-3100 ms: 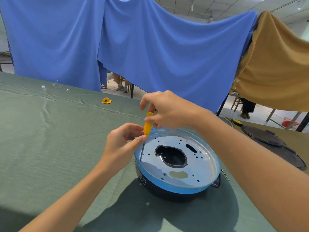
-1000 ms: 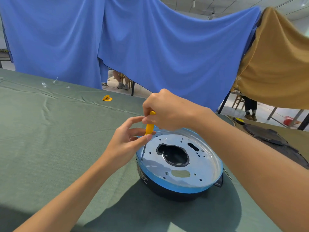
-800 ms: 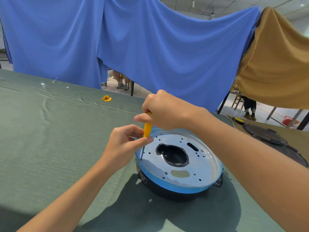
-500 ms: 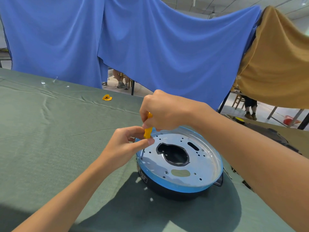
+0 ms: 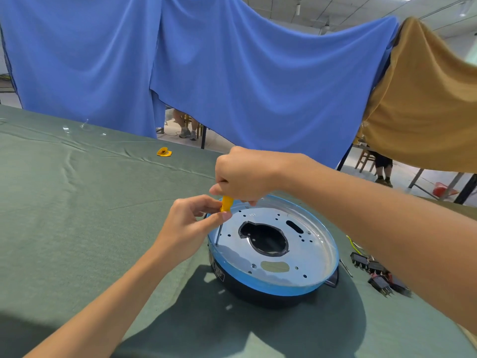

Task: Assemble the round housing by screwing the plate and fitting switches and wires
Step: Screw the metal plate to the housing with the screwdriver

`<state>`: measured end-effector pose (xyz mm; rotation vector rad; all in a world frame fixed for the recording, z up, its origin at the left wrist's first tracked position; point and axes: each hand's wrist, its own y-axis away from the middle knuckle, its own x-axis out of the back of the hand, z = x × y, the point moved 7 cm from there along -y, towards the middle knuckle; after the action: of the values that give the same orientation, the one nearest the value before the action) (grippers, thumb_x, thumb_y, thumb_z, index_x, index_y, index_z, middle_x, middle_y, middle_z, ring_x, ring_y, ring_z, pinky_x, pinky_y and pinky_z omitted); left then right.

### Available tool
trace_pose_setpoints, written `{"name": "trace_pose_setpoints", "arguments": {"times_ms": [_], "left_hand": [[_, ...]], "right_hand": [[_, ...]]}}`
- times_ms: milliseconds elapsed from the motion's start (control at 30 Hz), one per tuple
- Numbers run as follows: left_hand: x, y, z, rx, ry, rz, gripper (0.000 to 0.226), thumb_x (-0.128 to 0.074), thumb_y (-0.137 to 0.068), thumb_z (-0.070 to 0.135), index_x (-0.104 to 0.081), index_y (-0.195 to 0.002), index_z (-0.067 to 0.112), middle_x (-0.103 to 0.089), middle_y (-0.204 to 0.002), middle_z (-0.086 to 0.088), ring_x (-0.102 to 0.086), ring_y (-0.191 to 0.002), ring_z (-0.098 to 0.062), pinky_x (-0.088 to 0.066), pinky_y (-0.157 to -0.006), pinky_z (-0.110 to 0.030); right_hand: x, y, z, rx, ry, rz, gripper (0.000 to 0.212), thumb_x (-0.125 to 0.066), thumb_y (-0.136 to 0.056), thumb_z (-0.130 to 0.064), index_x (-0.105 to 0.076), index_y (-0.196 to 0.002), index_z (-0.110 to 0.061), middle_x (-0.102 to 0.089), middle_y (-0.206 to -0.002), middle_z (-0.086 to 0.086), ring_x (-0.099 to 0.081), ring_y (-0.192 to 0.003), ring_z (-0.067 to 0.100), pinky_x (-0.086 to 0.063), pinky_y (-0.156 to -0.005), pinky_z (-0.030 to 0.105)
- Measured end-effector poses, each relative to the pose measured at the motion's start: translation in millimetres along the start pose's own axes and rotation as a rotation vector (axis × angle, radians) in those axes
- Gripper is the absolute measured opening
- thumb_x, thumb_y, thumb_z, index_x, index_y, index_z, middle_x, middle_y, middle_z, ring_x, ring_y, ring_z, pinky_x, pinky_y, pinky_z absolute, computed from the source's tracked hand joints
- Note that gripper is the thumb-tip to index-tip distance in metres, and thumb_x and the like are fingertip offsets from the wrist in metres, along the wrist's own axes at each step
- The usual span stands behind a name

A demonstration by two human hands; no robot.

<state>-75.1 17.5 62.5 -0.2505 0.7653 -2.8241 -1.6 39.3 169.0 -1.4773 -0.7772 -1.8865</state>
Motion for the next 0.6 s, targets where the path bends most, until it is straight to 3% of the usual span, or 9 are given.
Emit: {"name": "trace_pose_setpoints", "arguments": {"times_ms": [67, 167, 267, 333, 400, 467, 600], "left_hand": [[1.2, 1.9, -4.4, 0.005, -0.038, -0.038, 0.02, -0.072, -0.072, 0.047, -0.077, -0.085, 0.033, -0.076, -0.091, 0.009, -0.068, -0.091, -0.015, -0.048, -0.086, -0.04], [9.7, 6.8, -23.2, 0.065, -0.011, -0.023, 0.03, -0.069, -0.069, 0.053, -0.073, -0.099, 0.047, -0.071, -0.113, 0.02, -0.061, -0.11, -0.002, -0.041, -0.09, -0.024], [19.1, 6.7, -54.7, 0.24, 0.23, 0.111, 0.035, -0.067, -0.085, 0.034, -0.067, -0.119, 0.028, -0.067, -0.123, 0.013, -0.056, -0.122, -0.008, -0.041, -0.093, -0.023], [13.5, 4.9, -68.1, 0.299, 0.183, 0.111, 0.026, -0.055, -0.099, 0.023, -0.065, -0.124, 0.021, -0.067, -0.119, 0.012, -0.056, -0.124, -0.014, -0.043, -0.088, -0.02], [-1.9, 5.4, -70.7, 0.28, 0.145, 0.016, 0.029, -0.045, -0.104, 0.023, -0.072, -0.11, 0.029, -0.073, -0.108, 0.011, -0.063, -0.115, -0.015, -0.046, -0.09, -0.026], [-12.1, 8.7, -72.5, 0.265, 0.136, -0.041, 0.036, -0.04, -0.106, 0.032, -0.076, -0.1, 0.038, -0.075, -0.106, 0.01, -0.067, -0.107, -0.013, -0.048, -0.095, -0.037], [-11.6, 10.1, -75.2, 0.254, 0.143, -0.039, 0.04, -0.037, -0.096, 0.048, -0.073, -0.108, 0.037, -0.074, -0.111, 0.005, -0.066, -0.11, -0.017, -0.046, -0.102, -0.05]], "right_hand": [[-0.4, -0.7, -4.4, 0.037, 0.096, -0.072, 0.034, -0.061, -0.091, -0.043, -0.062, -0.071, -0.016, -0.058, -0.058, -0.002, -0.057, -0.049, 0.012, -0.036, -0.036, 0.016], [-6.1, -2.1, -11.4, 0.097, 0.165, -0.126, 0.028, -0.065, -0.088, -0.04, -0.066, -0.072, -0.018, -0.052, -0.057, -0.005, -0.046, -0.053, 0.01, -0.032, -0.039, 0.022], [-8.1, -5.0, -18.4, 0.16, 0.158, -0.09, 0.042, -0.062, -0.09, -0.032, -0.05, -0.052, -0.016, -0.04, -0.042, -0.006, -0.038, -0.048, 0.01, -0.031, -0.033, 0.013], [-10.1, -8.8, -17.5, 0.149, 0.139, -0.089, 0.043, -0.061, -0.09, -0.032, -0.051, -0.051, -0.016, -0.042, -0.033, -0.005, -0.038, -0.045, 0.01, -0.031, -0.034, 0.01], [-13.4, -12.1, -12.2, 0.1, 0.11, -0.108, 0.041, -0.06, -0.091, -0.034, -0.057, -0.054, -0.017, -0.045, -0.033, -0.012, -0.046, -0.047, 0.012, -0.031, -0.033, 0.011], [-18.9, -12.4, -1.7, 0.023, 0.029, -0.145, 0.036, -0.058, -0.092, -0.033, -0.063, -0.06, -0.016, -0.055, -0.043, -0.013, -0.055, -0.054, 0.017, -0.041, -0.043, 0.017], [-27.8, -9.1, 11.3, -0.127, -0.132, -0.209, 0.034, -0.055, -0.094, -0.033, -0.064, -0.069, -0.012, -0.064, -0.059, -0.006, -0.05, -0.05, 0.017, -0.041, -0.041, 0.016]]}}
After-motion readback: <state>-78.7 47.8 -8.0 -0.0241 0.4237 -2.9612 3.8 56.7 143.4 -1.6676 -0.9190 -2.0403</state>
